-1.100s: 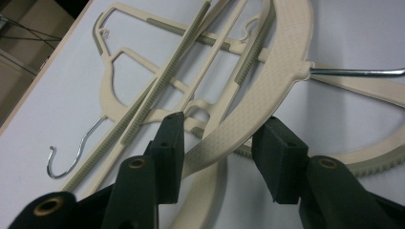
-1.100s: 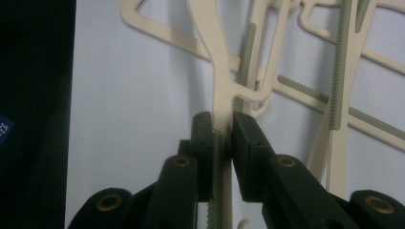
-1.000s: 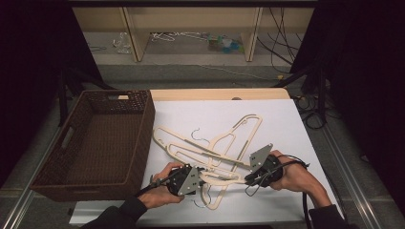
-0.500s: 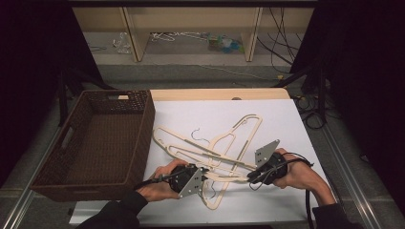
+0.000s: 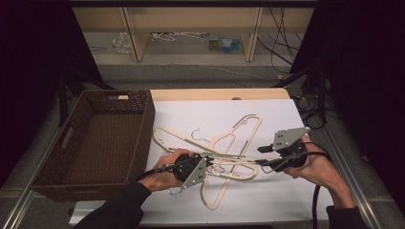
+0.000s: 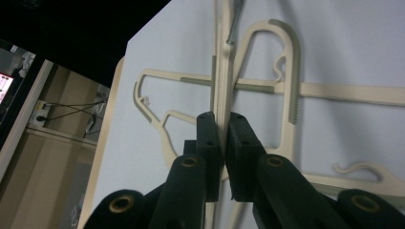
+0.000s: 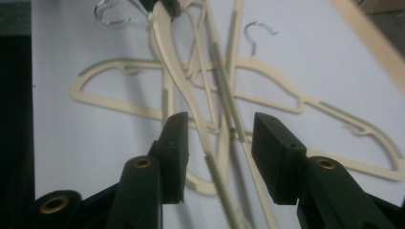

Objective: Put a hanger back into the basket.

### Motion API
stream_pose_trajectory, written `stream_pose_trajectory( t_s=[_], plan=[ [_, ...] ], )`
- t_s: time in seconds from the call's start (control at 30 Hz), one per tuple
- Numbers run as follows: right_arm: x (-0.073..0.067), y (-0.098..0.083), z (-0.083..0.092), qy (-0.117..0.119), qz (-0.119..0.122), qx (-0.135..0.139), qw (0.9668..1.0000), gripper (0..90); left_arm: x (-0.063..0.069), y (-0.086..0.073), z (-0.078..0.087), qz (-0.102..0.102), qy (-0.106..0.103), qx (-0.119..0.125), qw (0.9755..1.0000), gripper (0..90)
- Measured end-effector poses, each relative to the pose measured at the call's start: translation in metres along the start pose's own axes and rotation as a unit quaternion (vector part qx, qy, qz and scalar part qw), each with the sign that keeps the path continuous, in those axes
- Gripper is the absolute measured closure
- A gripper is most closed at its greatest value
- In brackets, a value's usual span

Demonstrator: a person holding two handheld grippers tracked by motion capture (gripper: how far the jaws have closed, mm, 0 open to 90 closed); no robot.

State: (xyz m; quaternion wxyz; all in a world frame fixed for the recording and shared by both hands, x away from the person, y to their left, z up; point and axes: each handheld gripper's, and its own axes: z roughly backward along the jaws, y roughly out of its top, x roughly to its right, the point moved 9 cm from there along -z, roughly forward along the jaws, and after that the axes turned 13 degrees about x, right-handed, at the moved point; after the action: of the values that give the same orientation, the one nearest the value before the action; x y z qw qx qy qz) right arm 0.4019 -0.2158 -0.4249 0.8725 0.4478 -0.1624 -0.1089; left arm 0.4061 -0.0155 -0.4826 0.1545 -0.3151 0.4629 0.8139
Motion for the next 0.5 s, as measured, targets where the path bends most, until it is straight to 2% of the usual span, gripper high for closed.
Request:
stream_pose_trajectory(
  t_s=[0.17, 0.33, 0.37, 0.43, 0.5],
  plan=[
    [0.008, 0.01, 0.018, -0.037, -0.017, 0.029, 0.9988, 50.6, -0.015, 0.004, 0.0, 0.017, 0.012, -0.003, 0.9998, 85.6],
    [0.009, 0.018, 0.027, -0.048, -0.013, 0.046, 0.9977, 49.6, -0.039, 0.007, 0.009, 0.043, 0.04, -0.01, 0.9982, 85.7],
    [0.009, 0.02, 0.028, -0.049, -0.014, 0.048, 0.9975, 49.6, -0.044, 0.009, 0.01, 0.068, 0.053, 0.0, 0.9963, 85.7],
    [0.007, 0.022, 0.029, -0.046, -0.014, 0.055, 0.9973, 49.4, -0.054, 0.012, 0.014, 0.101, 0.069, 0.005, 0.9925, 85.8],
    [0.005, 0.023, 0.027, -0.04, -0.016, 0.058, 0.9974, 49.0, -0.063, 0.013, 0.018, 0.127, 0.082, 0.005, 0.9885, 85.7]
  ],
)
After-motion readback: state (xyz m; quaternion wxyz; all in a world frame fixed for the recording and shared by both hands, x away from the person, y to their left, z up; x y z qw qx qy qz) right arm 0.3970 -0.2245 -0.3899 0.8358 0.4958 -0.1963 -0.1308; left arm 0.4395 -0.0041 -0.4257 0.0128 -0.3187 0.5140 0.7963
